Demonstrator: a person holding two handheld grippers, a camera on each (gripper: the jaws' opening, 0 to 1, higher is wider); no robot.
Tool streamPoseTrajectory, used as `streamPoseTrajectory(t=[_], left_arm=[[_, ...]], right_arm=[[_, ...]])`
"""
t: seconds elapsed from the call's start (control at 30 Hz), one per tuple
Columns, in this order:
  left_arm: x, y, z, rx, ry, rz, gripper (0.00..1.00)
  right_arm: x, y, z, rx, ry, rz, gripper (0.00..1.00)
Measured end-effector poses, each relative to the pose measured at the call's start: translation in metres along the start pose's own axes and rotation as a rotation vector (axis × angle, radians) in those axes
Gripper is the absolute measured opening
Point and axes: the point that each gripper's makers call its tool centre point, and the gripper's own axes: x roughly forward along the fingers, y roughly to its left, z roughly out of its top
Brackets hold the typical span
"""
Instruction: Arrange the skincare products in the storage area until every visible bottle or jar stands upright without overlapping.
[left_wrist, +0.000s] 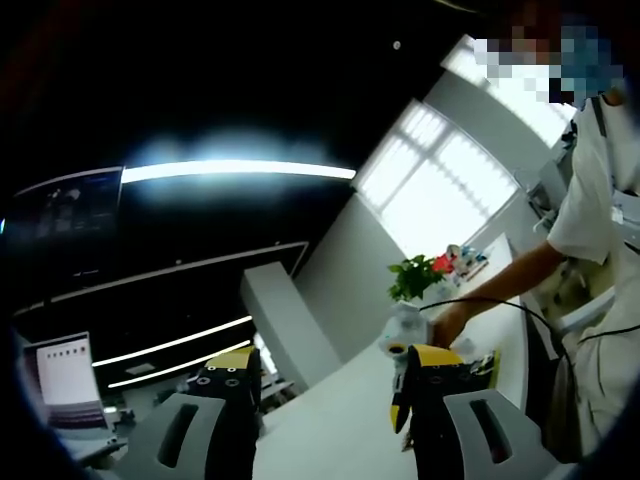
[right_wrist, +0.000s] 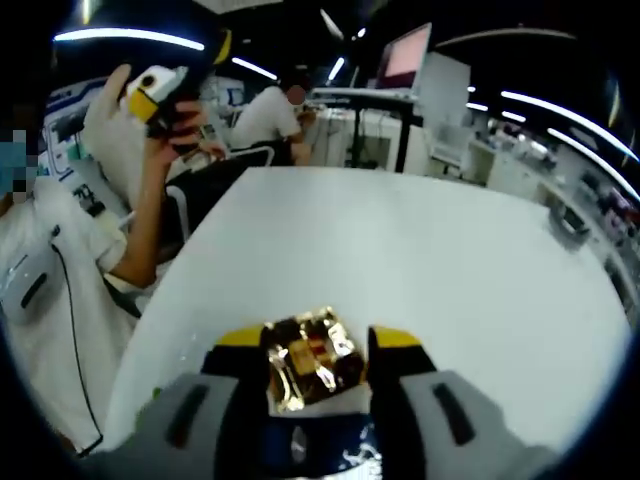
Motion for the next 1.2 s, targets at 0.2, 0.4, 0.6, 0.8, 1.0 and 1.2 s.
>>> streamPoseTrajectory(t=[0.2, 0.4, 0.6, 0.8, 1.0, 1.2], left_arm=[[0.002, -0.002, -0.001, 0.006, 0.005, -0.01, 0.6], [0.001, 0.001, -0.003, 0.007, 0.007, -0.007, 0.6], [-0.001, 0.004, -0.002, 0.009, 0.005, 0.002, 0.6], [-0.001, 0.004, -0.002, 0.011, 0.006, 0.001, 0.6], [0.0, 0.003, -0.002, 0.014, 0.007, -0.003, 0.6], [0.0, 0.002, -0.001, 0.015, 0.005, -0.004, 0.59]], right_arm=[[0.013, 0.003, 0.001, 0.026, 0.006, 0.027, 0.4], [0.014, 0.0, 0.001, 0.039, 0.019, 0.016, 0.37], [0.012, -0.004, -0.001, 0.062, 0.025, -0.01, 0.35], [0.008, -0.011, -0.004, 0.089, 0.035, -0.038, 0.34], [0.01, -0.01, -0.002, 0.078, 0.02, -0.029, 0.33], [0.01, -0.011, -0.001, 0.06, 0.02, -0.038, 0.35]])
